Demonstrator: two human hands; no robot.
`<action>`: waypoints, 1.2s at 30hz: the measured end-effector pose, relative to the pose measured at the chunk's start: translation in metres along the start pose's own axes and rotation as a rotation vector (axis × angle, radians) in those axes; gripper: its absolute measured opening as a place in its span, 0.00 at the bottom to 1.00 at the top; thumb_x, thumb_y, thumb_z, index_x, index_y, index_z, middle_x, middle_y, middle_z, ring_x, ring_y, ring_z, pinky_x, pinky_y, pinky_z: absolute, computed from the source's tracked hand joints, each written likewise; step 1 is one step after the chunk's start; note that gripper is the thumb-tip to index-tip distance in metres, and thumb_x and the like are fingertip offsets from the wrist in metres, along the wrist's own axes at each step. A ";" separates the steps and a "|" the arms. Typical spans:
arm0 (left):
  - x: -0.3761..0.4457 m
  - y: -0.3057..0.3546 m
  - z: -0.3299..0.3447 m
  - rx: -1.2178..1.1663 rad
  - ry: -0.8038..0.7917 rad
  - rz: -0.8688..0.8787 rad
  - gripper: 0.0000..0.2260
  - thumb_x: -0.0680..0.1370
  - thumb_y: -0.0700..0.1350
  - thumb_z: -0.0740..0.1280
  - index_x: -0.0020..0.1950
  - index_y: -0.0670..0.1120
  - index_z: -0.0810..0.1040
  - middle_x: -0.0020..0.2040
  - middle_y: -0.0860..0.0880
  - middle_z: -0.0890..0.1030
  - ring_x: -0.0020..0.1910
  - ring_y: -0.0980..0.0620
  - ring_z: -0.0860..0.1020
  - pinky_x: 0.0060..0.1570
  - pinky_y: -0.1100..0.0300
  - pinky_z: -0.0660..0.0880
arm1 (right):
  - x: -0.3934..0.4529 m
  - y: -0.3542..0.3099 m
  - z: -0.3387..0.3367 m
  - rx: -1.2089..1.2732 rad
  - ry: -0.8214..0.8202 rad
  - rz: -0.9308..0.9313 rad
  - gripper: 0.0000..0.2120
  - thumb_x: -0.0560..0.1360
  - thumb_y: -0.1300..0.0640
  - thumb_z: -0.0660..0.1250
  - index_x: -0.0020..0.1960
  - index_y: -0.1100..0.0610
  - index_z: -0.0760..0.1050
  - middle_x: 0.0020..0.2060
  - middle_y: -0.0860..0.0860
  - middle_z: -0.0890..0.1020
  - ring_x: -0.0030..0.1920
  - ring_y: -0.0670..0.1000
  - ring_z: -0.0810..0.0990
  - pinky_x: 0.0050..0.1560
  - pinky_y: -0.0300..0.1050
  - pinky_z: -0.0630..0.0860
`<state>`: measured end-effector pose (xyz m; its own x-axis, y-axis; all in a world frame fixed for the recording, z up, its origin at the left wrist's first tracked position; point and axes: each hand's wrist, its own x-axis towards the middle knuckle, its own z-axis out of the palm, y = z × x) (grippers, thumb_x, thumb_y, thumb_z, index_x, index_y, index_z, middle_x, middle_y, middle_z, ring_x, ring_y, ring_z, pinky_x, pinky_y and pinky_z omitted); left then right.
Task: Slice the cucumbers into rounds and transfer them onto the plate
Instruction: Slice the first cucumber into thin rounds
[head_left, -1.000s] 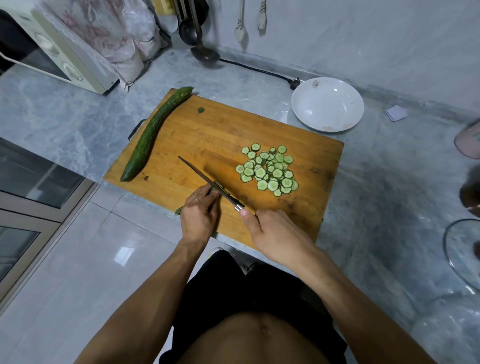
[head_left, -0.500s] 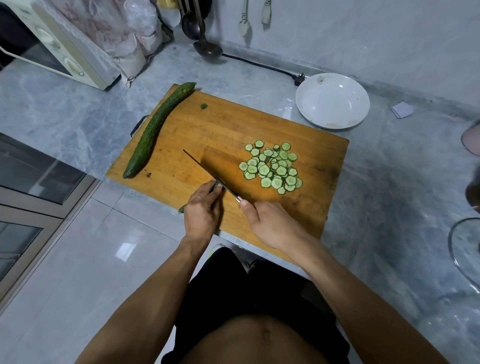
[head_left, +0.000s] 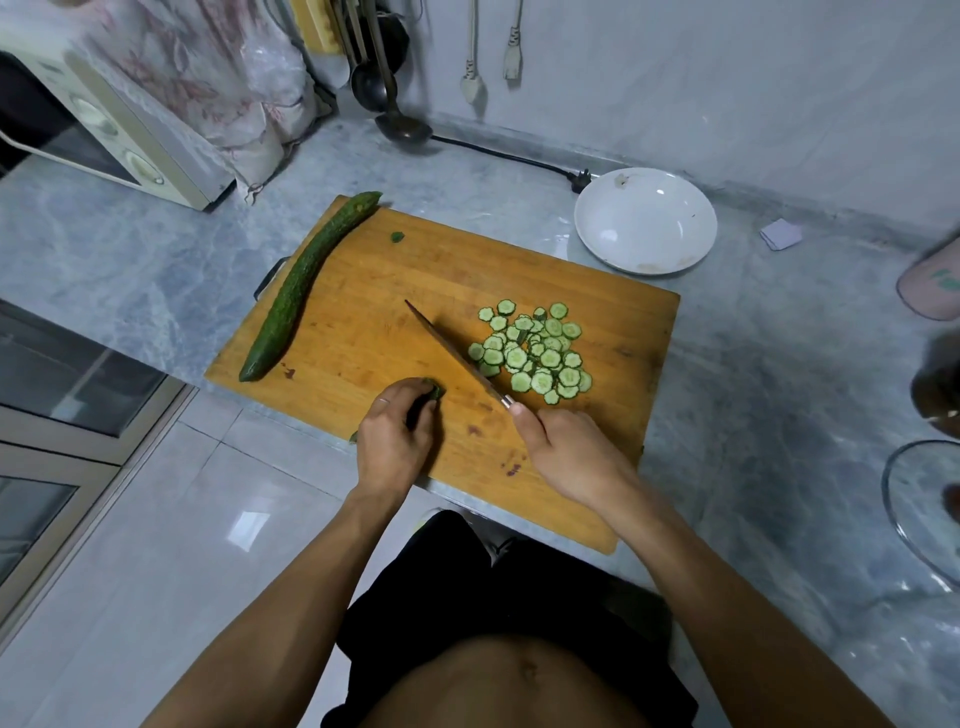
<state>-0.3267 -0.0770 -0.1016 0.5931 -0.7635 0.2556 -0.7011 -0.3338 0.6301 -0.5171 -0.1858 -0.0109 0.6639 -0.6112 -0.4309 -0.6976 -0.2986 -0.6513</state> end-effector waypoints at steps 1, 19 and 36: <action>0.001 -0.001 0.001 0.002 -0.009 0.028 0.08 0.75 0.37 0.72 0.54 0.41 0.82 0.55 0.47 0.83 0.52 0.48 0.80 0.52 0.68 0.70 | -0.001 0.002 -0.003 0.009 0.005 0.007 0.27 0.83 0.39 0.48 0.33 0.55 0.65 0.29 0.51 0.69 0.28 0.51 0.69 0.31 0.47 0.64; -0.006 -0.008 0.011 0.121 -0.002 0.140 0.10 0.77 0.44 0.66 0.54 0.44 0.84 0.57 0.48 0.83 0.54 0.48 0.80 0.45 0.56 0.79 | -0.043 -0.023 0.009 -0.032 0.027 -0.040 0.26 0.82 0.37 0.49 0.35 0.54 0.66 0.33 0.53 0.74 0.37 0.56 0.76 0.38 0.55 0.75; -0.007 -0.012 0.016 0.100 0.032 0.163 0.10 0.78 0.42 0.66 0.55 0.45 0.85 0.59 0.49 0.82 0.56 0.49 0.80 0.48 0.59 0.76 | -0.048 -0.024 0.012 -0.050 0.010 0.007 0.24 0.83 0.38 0.48 0.35 0.52 0.64 0.35 0.50 0.72 0.36 0.49 0.72 0.31 0.47 0.63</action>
<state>-0.3287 -0.0767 -0.1221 0.4792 -0.7947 0.3726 -0.8242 -0.2615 0.5024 -0.5290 -0.1406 0.0180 0.6563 -0.6205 -0.4293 -0.7152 -0.3302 -0.6160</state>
